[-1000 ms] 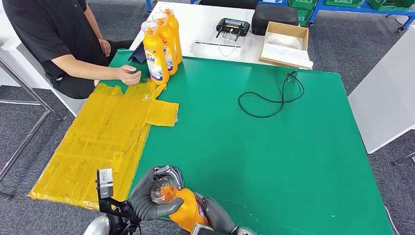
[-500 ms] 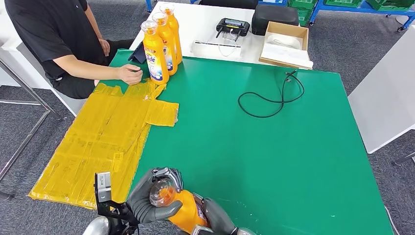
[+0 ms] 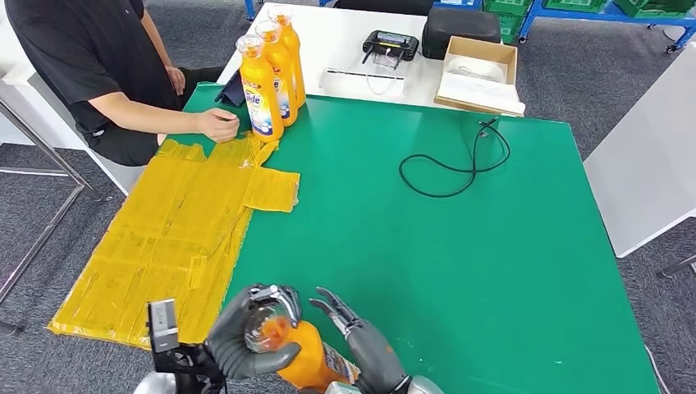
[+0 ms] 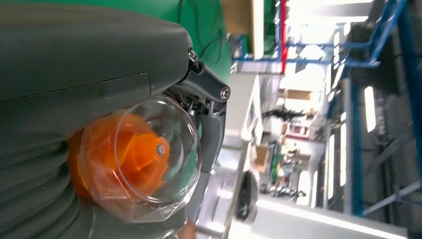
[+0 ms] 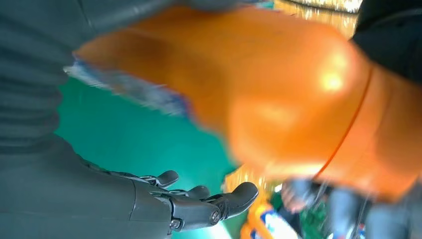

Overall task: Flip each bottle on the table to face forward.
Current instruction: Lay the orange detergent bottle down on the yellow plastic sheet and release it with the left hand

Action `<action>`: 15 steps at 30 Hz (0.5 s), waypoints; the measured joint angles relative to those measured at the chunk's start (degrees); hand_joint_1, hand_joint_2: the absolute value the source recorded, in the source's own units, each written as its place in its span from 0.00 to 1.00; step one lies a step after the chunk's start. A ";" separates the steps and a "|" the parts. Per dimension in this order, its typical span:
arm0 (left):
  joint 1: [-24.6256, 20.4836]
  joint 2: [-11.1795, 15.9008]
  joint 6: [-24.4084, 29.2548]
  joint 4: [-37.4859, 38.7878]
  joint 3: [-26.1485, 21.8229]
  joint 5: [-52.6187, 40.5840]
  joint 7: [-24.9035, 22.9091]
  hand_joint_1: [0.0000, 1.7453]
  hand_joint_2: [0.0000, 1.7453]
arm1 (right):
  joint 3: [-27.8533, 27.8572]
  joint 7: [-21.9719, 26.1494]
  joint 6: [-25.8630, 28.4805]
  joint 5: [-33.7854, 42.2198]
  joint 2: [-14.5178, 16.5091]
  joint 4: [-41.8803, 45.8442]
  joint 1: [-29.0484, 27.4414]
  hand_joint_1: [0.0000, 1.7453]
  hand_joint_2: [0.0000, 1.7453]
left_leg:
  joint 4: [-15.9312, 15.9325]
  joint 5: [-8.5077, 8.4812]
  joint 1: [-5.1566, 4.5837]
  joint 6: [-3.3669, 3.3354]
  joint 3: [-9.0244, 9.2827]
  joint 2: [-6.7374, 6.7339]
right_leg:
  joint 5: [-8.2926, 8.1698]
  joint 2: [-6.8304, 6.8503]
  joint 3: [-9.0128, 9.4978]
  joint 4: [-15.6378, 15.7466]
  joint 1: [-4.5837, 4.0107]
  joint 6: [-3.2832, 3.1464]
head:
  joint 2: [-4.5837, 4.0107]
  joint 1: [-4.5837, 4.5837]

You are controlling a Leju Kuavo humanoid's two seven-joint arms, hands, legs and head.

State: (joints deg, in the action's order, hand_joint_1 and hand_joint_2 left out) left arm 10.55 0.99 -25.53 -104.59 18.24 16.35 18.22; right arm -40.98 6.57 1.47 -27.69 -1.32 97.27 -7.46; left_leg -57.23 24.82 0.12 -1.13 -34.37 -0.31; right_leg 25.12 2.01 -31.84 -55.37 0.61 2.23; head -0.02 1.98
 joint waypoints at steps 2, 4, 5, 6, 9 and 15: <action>0.15 0.23 -0.72 -1.04 -2.10 0.33 0.37 1.00 1.00 | 0.49 -0.05 0.60 -0.36 -0.46 1.81 -0.62 0.00 0.00 | 0.00 0.00 0.00 0.00 0.00 0.00 | 0.00 0.00 0.00 0.00 0.00 0.00 | 0.00 0.00; 0.22 0.36 -1.12 -2.06 -4.26 -0.36 0.80 1.00 1.00 | 0.96 -0.12 1.10 -0.64 -0.85 3.35 -1.19 0.00 0.00 | 0.00 0.00 0.00 0.00 0.00 0.00 | 0.00 0.00 0.00 0.00 0.00 0.00 | 0.00 -0.01; 0.30 0.37 -1.09 -2.65 -5.34 -1.18 1.09 1.00 1.00 | 1.21 -0.19 1.34 -0.78 -1.02 4.12 -1.49 0.00 0.00 | 0.00 0.00 0.00 0.00 0.00 0.00 | 0.00 0.00 0.00 0.00 0.00 0.00 | 0.00 0.00; 0.36 0.36 -0.97 -3.22 -6.30 -2.07 1.37 1.00 1.00 | 1.43 -0.26 1.53 -0.87 -1.16 4.83 -1.78 0.00 0.00 | 0.00 0.00 0.00 0.00 0.00 -0.01 | 0.00 0.00 0.00 0.00 0.00 0.00 | 0.00 0.00; 0.47 0.32 -0.64 -4.64 -8.40 -3.53 1.80 1.00 1.00 | 1.96 -0.43 1.73 -0.96 -1.55 6.51 -2.37 0.00 0.00 | 0.00 0.00 0.00 0.00 -0.01 -0.01 | 0.00 0.00 0.00 0.00 0.00 0.00 | 0.00 -0.01; 0.63 0.05 0.86 -6.15 -10.14 -7.00 3.34 1.00 1.00 | 2.52 -0.51 2.03 -0.99 -1.91 8.03 -2.94 0.00 0.00 | 0.00 0.00 0.00 0.00 -0.01 0.00 | 0.00 0.00 -0.01 0.00 0.01 0.00 | 0.00 -0.01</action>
State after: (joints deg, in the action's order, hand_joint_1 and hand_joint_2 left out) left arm 11.17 1.04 -24.67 -110.74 8.10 9.36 21.56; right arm -38.46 6.06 3.50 -28.69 -3.23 105.29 -10.40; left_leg -57.23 24.82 0.12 -1.13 -34.39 -0.31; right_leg 25.12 2.01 -31.85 -55.37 0.62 2.23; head -0.02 1.98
